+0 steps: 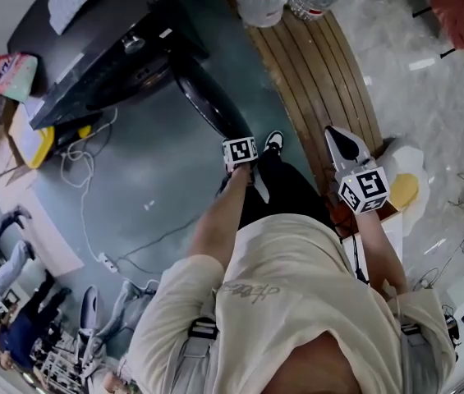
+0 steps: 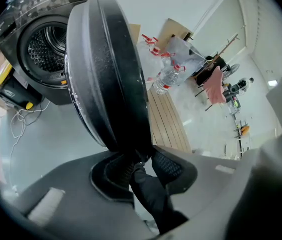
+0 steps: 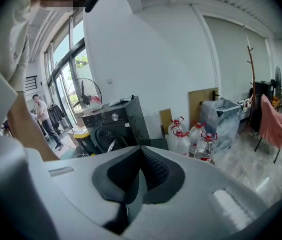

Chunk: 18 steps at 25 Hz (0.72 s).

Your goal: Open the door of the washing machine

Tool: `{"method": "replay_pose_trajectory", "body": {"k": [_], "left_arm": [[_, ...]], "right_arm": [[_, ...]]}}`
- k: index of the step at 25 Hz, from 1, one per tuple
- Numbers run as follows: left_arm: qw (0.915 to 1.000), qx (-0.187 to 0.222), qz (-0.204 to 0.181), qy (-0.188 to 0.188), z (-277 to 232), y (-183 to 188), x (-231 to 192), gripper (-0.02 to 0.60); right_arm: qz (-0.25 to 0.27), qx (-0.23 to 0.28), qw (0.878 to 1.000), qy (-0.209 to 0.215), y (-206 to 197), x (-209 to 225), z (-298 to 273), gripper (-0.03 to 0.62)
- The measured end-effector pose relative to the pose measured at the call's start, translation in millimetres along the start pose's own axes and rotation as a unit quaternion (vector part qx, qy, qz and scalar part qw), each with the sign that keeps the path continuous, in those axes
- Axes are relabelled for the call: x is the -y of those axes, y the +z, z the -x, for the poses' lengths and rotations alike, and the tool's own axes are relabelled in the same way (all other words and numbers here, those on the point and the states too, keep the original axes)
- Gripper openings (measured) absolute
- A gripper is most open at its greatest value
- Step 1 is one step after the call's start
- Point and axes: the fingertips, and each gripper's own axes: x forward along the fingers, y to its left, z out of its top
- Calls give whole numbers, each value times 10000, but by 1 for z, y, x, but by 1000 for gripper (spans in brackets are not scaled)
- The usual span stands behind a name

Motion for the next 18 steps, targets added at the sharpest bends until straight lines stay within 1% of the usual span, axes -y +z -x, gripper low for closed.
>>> {"method": "replay_pose_trajectory", "body": {"k": [3, 7, 9, 12, 14, 18], "left_arm": [[9998, 168, -90, 59, -8, 16, 8, 127], [9998, 104, -136, -66, -17, 24, 28, 126], [9997, 157, -172, 49, -20, 33, 27, 126], [9980, 438, -290, 362, -19, 55, 24, 126], [9975, 507, -338, 370, -22, 63, 31, 123], [9975, 498, -397, 296, -30, 74, 48, 120]], "right_arm": [[-20, -5, 10000, -88, 0, 7, 3, 0], [-50, -10, 9998, -175, -2, 14, 12, 0], [-84, -18, 9997, -237, -3, 20, 17, 0], [-119, -29, 9994, -313, -8, 27, 26, 0], [-134, -51, 9993, -336, -11, 31, 30, 0], [-185, -43, 9991, -388, -13, 40, 36, 0]]}}
